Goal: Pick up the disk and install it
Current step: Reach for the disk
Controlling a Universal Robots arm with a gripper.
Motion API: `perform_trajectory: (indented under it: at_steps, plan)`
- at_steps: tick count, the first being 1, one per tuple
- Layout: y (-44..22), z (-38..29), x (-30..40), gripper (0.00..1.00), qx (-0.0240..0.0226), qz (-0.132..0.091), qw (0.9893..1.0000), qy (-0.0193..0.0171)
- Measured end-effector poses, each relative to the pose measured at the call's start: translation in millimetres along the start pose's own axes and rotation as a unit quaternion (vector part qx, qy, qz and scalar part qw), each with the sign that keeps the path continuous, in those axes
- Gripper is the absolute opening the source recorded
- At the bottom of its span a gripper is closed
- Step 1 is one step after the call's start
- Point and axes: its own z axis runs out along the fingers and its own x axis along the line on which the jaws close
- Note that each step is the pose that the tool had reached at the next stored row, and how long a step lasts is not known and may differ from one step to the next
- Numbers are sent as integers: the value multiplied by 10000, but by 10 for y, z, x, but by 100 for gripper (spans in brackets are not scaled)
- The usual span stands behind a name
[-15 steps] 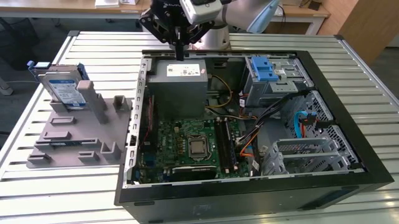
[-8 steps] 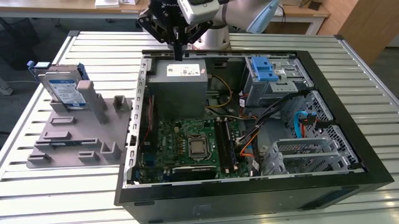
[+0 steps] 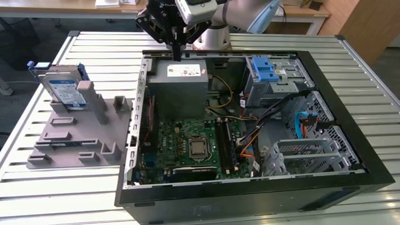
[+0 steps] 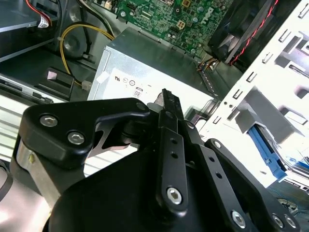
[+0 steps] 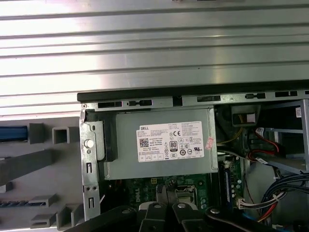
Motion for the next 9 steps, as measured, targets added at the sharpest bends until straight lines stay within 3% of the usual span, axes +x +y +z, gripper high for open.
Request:
perform_trajectory:
  at_steps: [9]
  plan:
    - [-3,0,40,11,0,0,10000,0]
